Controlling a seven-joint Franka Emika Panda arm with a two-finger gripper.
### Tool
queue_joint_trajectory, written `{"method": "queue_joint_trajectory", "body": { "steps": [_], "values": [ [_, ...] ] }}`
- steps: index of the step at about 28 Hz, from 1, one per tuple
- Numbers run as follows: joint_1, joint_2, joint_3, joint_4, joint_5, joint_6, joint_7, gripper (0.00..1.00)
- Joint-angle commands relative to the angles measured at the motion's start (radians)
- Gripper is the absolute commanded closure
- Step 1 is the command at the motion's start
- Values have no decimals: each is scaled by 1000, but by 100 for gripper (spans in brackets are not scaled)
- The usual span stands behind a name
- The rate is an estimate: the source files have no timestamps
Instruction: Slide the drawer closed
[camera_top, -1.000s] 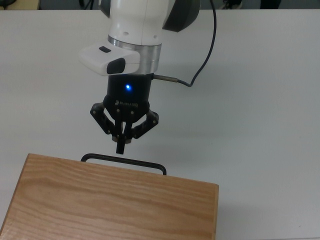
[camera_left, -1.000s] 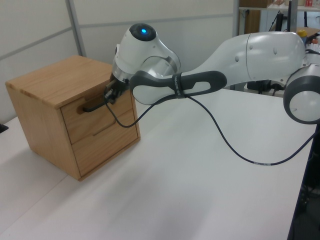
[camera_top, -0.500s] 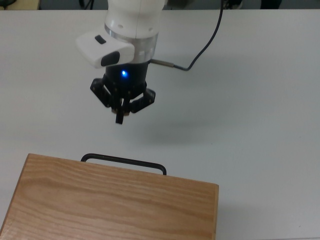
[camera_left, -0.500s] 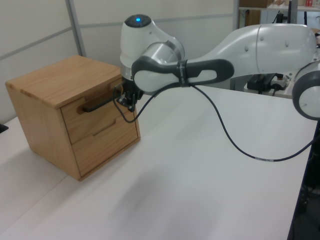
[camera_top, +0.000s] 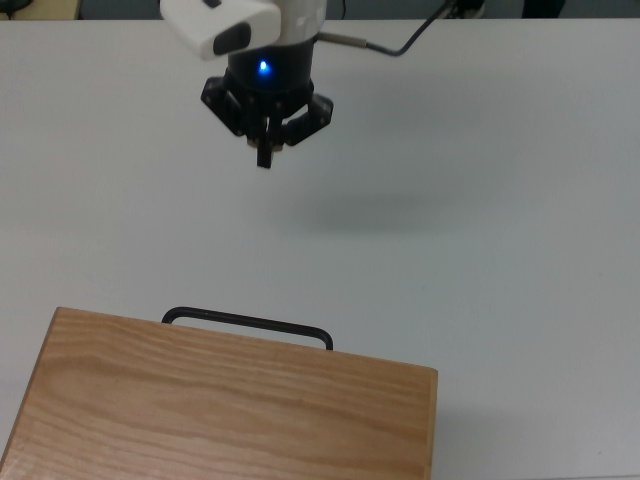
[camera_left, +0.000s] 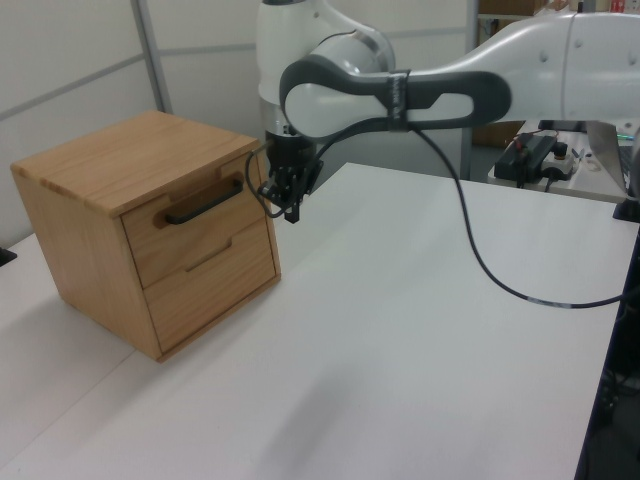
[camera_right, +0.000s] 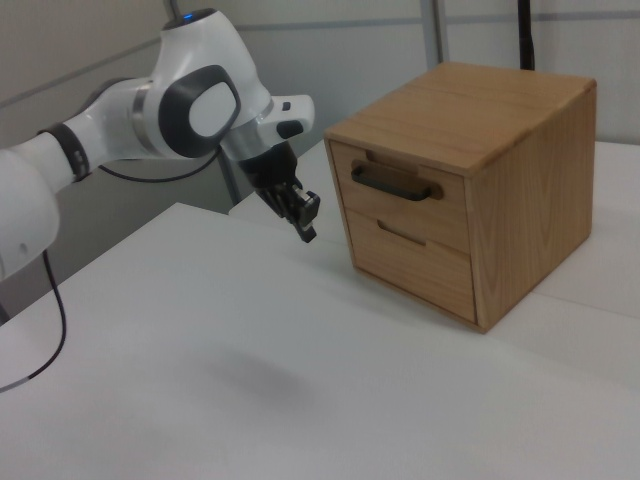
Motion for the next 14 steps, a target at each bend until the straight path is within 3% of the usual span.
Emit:
{"method": "queue_joint_trajectory", "body": {
  "steps": [1, 8, 14],
  "values": [
    [1, -148, 3, -167, 43, -4, -23, 100],
    [1, -240, 3, -256, 74, -7, -22, 100],
    [-1, -263, 3, -251, 94, -91, -23, 100]
  ]
}}
